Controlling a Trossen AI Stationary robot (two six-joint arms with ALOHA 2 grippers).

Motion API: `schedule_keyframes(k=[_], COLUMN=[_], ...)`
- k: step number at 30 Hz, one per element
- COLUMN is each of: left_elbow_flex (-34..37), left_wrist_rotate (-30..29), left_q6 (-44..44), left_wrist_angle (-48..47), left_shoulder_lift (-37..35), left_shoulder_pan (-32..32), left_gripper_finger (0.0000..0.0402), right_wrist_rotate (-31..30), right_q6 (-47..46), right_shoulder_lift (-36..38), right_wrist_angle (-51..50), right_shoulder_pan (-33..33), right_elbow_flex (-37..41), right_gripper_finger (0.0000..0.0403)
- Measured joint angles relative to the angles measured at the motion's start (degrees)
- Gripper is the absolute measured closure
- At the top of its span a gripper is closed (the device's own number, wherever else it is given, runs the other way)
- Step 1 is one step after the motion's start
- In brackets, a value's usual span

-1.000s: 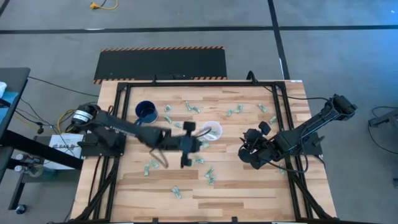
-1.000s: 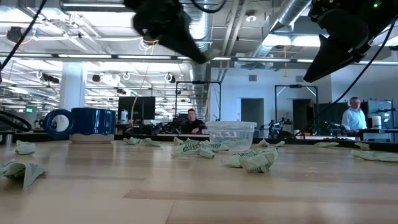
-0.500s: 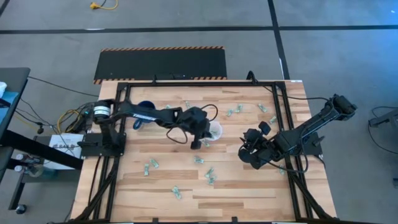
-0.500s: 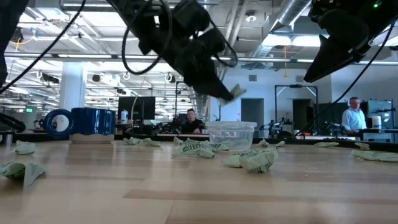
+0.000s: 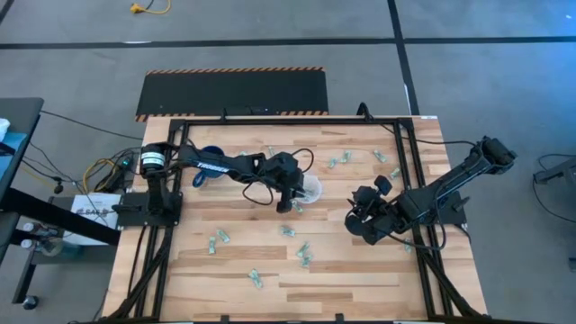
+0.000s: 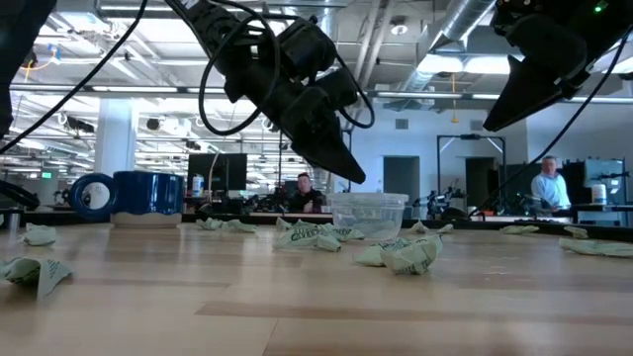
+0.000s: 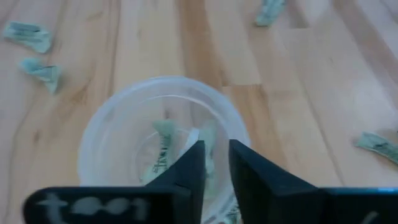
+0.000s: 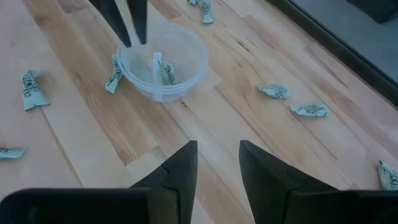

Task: Pick and place items into bin
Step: Put the gray stevia packet into the transparent bin

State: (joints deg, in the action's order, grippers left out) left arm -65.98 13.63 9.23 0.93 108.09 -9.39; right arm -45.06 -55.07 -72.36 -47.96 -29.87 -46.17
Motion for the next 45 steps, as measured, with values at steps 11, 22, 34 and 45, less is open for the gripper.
schedule_keyframes(k=[11, 22, 34, 45], left_elbow_flex=[-6.35, -3.97, 17.66, 25.42], left_wrist_rotate=[-3.55, -4.38, -12.98, -15.47], left_q6=[0.06, -2.79, -13.22, -10.32], left_wrist_angle=[-15.91, -38.98, -23.59, -14.19], left_shoulder_lift=[-1.71, -13.08, -35.27, -43.35], left_shoulder_pan=[-0.68, 4.24, 10.76, 15.21], left_gripper_finger=[0.0265, 0.0265, 0.0265, 0.0265], right_wrist_rotate=[8.21, 23.33, 32.67, 33.19], right_q6=[-3.36, -13.98, -17.07, -16.93], right_shoulder_lift=[0.02, -0.07, -0.07, -0.08], right_wrist_angle=[-0.32, -3.97, -2.0, 3.07], right_shoulder_pan=[0.0, -1.76, -2.94, 0.02], right_elbow_flex=[0.0, 0.38, 5.34, 8.66], right_gripper_finger=[0.0291, 0.0291, 0.0275, 0.0193])
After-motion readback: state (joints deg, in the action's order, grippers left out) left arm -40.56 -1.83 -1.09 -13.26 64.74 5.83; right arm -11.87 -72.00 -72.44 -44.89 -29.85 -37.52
